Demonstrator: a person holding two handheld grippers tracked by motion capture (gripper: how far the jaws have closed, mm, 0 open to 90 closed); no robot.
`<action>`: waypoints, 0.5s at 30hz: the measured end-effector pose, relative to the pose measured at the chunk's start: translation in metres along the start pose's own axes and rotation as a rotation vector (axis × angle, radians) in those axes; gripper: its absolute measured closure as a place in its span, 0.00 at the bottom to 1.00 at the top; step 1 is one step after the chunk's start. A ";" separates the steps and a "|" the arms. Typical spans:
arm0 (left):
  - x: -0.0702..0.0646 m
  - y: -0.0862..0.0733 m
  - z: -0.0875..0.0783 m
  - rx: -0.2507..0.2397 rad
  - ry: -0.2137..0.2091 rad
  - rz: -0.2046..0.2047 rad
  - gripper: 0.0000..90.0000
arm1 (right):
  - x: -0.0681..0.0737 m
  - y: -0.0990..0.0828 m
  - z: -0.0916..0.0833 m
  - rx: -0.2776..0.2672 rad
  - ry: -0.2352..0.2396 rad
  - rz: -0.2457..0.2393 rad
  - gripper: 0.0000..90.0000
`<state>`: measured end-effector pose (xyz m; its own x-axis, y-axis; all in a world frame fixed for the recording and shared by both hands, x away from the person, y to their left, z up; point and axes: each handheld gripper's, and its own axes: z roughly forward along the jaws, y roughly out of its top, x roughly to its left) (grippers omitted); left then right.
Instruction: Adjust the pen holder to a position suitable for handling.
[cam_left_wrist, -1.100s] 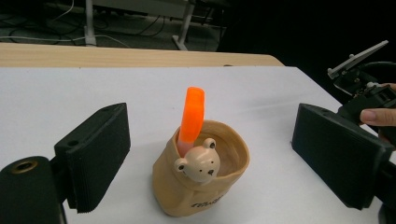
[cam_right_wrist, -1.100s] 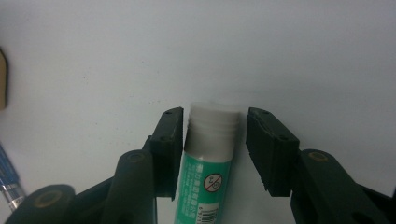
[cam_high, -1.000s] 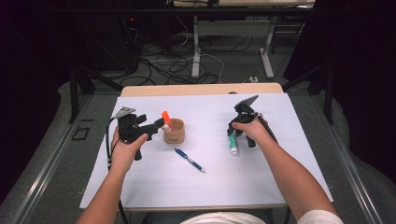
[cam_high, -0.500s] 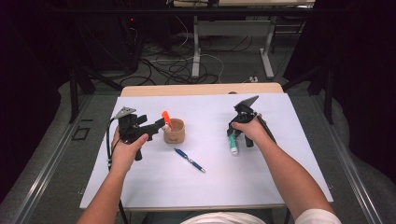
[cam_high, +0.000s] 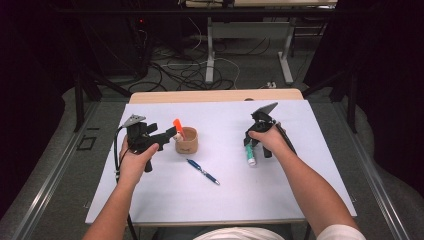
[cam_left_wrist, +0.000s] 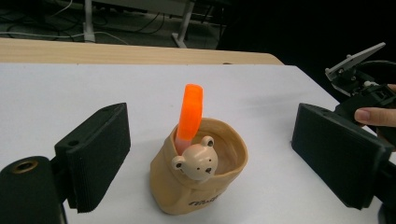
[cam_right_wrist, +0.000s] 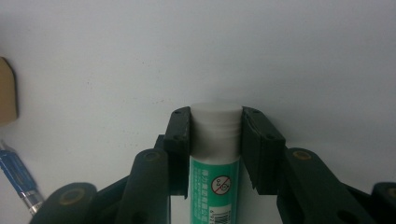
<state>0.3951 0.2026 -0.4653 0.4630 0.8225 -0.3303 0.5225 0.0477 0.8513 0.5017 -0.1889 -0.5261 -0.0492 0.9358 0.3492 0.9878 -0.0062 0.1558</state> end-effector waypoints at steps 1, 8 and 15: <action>0.000 0.000 0.000 -0.002 0.001 0.001 0.13 | 0.000 0.000 -0.001 -0.002 0.006 -0.005 0.73; 0.001 0.000 -0.001 -0.009 0.010 0.000 0.12 | -0.001 -0.004 -0.007 -0.009 0.032 -0.024 0.73; 0.002 0.000 -0.001 -0.012 0.011 -0.005 0.12 | -0.001 -0.009 -0.015 -0.068 0.073 -0.063 0.73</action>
<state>0.3953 0.2055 -0.4655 0.4521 0.8286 -0.3302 0.5163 0.0588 0.8544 0.4910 -0.1951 -0.5137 -0.1235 0.9070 0.4025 0.9703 0.0254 0.2404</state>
